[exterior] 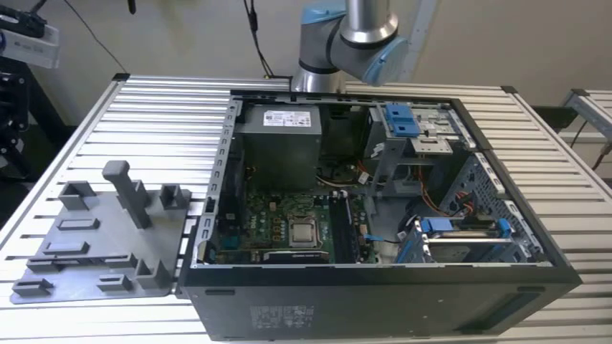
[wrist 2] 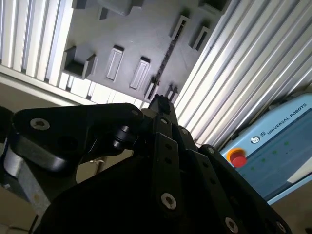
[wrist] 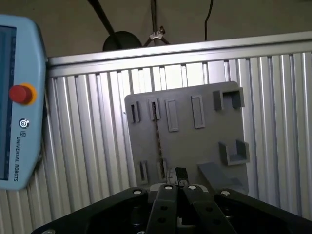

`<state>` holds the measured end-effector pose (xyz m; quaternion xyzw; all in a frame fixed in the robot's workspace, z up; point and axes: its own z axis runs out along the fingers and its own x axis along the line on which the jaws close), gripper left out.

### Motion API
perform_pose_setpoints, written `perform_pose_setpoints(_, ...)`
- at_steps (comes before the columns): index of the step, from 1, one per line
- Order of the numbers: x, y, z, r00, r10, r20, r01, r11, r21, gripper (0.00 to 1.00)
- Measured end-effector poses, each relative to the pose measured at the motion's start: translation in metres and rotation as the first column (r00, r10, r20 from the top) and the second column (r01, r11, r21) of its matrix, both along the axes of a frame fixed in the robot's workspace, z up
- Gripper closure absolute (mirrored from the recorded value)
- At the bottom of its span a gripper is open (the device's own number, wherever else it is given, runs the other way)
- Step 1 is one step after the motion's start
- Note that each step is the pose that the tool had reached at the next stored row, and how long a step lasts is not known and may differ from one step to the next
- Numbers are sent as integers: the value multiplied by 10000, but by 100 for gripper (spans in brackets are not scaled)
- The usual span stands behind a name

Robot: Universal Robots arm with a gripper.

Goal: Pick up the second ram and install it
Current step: 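Pick up the second ram and move it above second insertion slot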

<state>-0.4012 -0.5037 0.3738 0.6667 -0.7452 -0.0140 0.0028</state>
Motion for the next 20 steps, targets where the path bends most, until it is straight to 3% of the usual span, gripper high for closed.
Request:
perform_pose_setpoints(8, 0, 0, 0, 9999, 111, 0, -111, 9999, 0, 58)
perform_pose_setpoints(13, 0, 1, -17, 9999, 141, 1, -141, 9999, 1, 58)
perform_pose_setpoints(20, 0, 0, -126, 9993, 374, 12, -374, 9993, -3, 58)
